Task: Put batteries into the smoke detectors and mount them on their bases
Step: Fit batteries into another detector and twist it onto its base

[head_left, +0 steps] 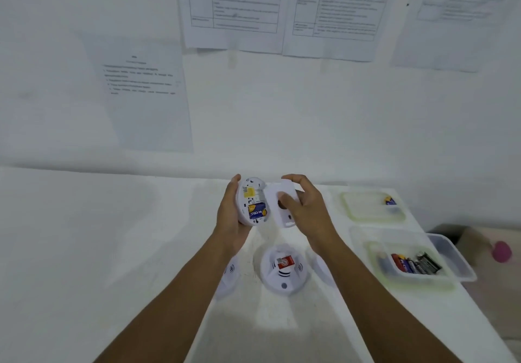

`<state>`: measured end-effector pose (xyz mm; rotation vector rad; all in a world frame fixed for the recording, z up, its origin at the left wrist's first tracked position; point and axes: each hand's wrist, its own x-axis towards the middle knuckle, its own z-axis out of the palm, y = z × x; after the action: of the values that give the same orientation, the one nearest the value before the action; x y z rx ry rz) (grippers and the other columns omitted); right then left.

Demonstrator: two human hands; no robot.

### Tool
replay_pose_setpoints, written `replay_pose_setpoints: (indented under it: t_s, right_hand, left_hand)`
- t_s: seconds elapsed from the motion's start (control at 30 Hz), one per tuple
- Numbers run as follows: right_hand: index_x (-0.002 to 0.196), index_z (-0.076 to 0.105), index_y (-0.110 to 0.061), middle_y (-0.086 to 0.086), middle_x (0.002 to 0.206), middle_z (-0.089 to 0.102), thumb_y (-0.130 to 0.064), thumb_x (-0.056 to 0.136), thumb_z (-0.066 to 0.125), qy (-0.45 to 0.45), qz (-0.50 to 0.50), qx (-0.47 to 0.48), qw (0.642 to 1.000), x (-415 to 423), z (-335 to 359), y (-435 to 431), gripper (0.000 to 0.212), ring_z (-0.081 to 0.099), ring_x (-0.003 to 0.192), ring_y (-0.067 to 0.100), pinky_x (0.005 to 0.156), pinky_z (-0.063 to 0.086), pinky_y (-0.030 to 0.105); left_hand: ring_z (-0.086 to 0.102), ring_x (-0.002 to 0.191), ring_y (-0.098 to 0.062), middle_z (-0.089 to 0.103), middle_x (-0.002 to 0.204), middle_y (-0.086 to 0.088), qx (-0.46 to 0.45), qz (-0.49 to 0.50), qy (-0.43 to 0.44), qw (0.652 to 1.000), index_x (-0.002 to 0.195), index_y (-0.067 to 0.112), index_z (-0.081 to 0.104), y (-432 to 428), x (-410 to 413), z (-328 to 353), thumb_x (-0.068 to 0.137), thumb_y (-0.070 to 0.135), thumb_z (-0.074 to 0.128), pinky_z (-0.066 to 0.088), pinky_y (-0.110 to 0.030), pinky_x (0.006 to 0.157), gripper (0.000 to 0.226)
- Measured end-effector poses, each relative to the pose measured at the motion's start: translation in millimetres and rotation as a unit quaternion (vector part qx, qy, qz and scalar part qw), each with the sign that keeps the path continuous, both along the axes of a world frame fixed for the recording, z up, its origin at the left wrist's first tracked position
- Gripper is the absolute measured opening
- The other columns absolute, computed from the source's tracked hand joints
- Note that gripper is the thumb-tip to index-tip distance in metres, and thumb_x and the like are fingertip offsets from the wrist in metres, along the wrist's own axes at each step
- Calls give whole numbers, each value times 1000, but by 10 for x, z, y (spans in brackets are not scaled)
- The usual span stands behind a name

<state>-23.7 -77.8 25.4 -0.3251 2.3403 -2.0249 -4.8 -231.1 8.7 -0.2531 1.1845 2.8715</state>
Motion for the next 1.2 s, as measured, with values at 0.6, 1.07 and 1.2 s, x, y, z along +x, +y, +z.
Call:
replay_pose_setpoints:
  t_s: [0.6, 1.07, 1.2]
  right_hand:
    - [118, 68, -26, -7, 122, 64, -52, 80, 66, 233, -62, 191, 952, 136, -225, 145, 46, 56, 113, 9, 95, 50, 31]
    - [111, 72, -23, -3, 113, 70, -42, 88, 65, 194, -141, 199, 950, 222, -146, -163, 31, 63, 100, 9, 82, 40, 12]
    - [112, 72, -23, -3, 115, 69, -44, 88, 65, 176, -147, 195, 954, 207, -114, -244, 32, 63, 102, 10, 80, 34, 7]
  left_hand:
    - [71, 90, -21, 75, 98, -8, 26, -10, 4, 1000, 84, 21, 81, 483, 6, -14, 98, 48, 37, 45, -39, 99, 54]
    - [71, 101, -19, 72, 115, 2, -48, 104, 17, 993, 134, 41, 52, 453, -50, -92, 99, 45, 46, 58, -31, 74, 36]
    - [69, 105, -20, 73, 113, 4, -73, 119, 23, 990, 134, 43, 51, 418, -40, -84, 100, 45, 44, 56, -33, 82, 34]
